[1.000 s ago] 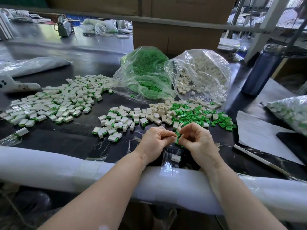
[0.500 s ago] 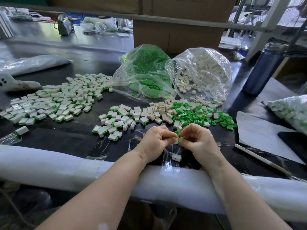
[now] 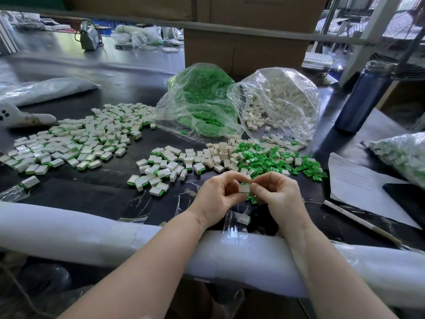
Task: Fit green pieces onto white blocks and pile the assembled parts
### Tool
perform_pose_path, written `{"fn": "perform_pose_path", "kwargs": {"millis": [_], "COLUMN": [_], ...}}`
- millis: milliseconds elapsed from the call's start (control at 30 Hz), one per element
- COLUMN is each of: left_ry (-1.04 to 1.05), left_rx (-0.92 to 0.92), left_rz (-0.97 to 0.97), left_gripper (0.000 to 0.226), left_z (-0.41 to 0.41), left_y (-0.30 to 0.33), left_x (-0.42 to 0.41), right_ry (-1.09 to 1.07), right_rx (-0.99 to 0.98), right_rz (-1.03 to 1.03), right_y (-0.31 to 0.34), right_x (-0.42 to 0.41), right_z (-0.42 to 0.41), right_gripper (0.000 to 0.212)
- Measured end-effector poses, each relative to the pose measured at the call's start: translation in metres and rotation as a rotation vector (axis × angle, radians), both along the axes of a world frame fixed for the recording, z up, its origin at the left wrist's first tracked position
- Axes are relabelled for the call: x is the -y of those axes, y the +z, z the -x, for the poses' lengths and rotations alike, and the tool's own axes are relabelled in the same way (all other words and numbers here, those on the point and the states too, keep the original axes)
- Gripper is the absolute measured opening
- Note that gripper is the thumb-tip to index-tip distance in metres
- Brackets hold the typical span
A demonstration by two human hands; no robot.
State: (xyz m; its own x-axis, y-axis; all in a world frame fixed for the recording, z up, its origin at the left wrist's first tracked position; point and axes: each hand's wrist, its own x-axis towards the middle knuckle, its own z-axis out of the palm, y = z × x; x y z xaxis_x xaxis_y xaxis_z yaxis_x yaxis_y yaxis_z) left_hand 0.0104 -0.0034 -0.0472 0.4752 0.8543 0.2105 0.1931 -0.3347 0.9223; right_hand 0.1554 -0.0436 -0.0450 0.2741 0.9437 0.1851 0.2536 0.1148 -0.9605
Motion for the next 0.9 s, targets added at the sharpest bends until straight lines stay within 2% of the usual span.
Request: {"fn": "perform_pose_path", "kwargs": {"millis": [200, 333, 633, 800, 900], "left_ry": [0.095, 0.072, 0.02, 0.062, 0.071], "left_rx": [-0.057, -0.173, -0.263, -0.154, -0.074], "left_rz": [-0.052, -0.067, -0.098, -0.06, 0.005], "left_gripper": [0.012, 0.017, 0.018, 0.017, 0.018], "left_z": [0.0003, 0.0004, -0.0002, -0.0007, -0.0012], "left_y": [-0.0006, -0.0015, -0.0018, -0.0015, -0.0012], "left_x": [-0.0016, -0.0024, -0.0019, -0.0013, -0.0004], "right_ry": [0.031, 0.019, 0.05, 0.041, 0.046], "right_rx": [-0.084, -0.02, 0.134, -0.067, -0.089], "right_rz": [0.001, 0.033, 0.093, 0.052, 0.03], "right_y": [0.0013, -0.0013, -0.003, -0.0017, -0.0021], "right_x": [0.0012, -0.0003, -0.0024, -0.0018, -0.0013], "right_z": [-0.0004, 0.0015, 0.003, 0.0029, 0.0026], "right_gripper": [0.009, 0.015, 0.025, 0.016, 0.011]}}
